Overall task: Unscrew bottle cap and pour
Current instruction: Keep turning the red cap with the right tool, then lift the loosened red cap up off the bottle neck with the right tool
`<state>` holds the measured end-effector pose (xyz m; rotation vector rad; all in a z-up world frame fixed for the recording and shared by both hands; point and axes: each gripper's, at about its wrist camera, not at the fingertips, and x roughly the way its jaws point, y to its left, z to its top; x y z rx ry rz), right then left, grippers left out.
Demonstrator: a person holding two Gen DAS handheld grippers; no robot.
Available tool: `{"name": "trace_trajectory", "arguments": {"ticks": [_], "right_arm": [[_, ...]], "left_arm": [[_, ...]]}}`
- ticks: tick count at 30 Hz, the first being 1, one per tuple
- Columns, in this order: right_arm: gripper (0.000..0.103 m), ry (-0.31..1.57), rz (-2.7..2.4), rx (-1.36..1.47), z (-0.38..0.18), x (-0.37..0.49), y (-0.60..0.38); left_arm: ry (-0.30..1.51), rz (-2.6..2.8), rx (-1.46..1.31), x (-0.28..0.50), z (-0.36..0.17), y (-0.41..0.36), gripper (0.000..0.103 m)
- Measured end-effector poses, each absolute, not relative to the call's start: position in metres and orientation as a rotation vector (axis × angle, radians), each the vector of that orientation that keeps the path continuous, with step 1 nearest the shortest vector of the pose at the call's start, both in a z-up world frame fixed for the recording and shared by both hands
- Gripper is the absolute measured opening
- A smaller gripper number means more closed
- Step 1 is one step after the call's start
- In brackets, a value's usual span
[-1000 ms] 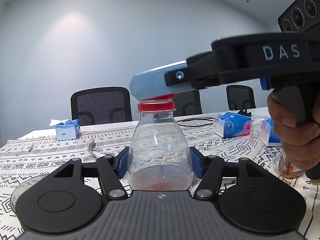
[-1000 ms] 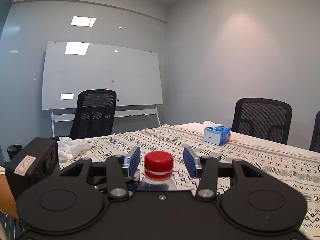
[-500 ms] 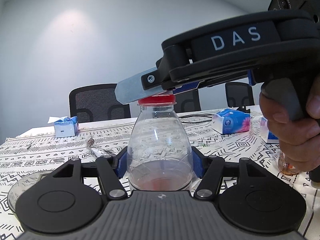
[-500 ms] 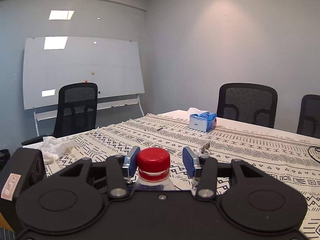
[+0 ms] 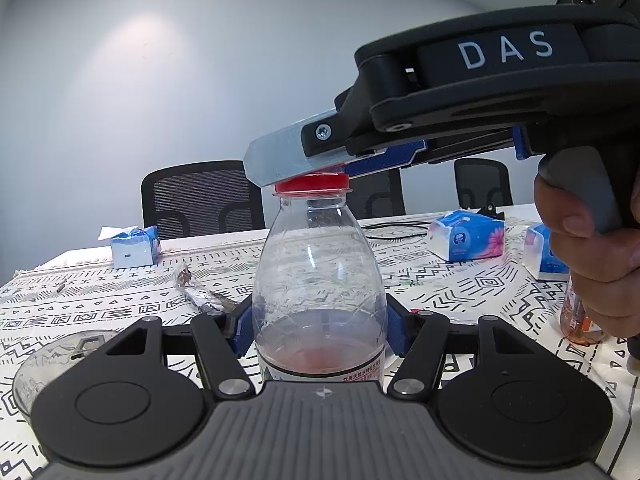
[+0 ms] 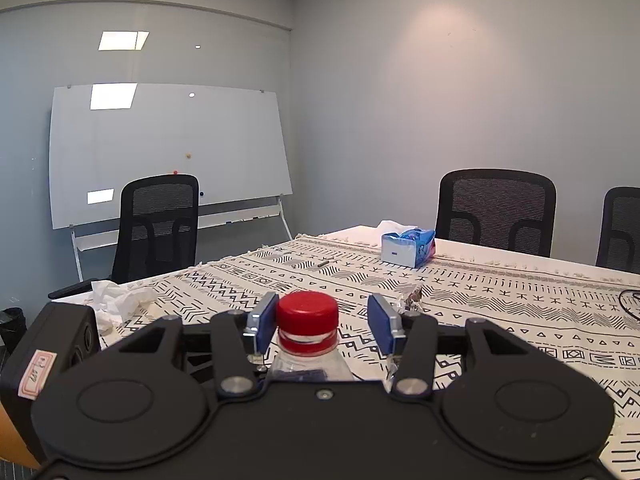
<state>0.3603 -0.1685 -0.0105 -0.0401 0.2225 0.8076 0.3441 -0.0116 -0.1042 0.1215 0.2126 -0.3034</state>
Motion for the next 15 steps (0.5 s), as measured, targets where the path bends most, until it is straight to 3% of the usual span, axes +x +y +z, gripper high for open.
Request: {"name": "trace_trajectory", "arguments": {"ticks": [4, 7, 15], "right_arm": [[0.050, 0.222, 0.810, -0.048, -0.010, 0.360, -0.166], [0.034, 0.221, 0.841, -0.056, -0.009, 0.357, -0.166], [0.034, 0.179, 0.830, -0.035, 0.002, 0.350, -0.173]], "left_arm": [[0.213, -0.303, 0.121, 0.343, -0.104, -0.011, 0.059], [0.215, -0.307, 0.122, 0.343, -0.104, -0.011, 0.059], [0.214, -0.303, 0.123, 0.341, -0.104, -0.011, 0.059]]}}
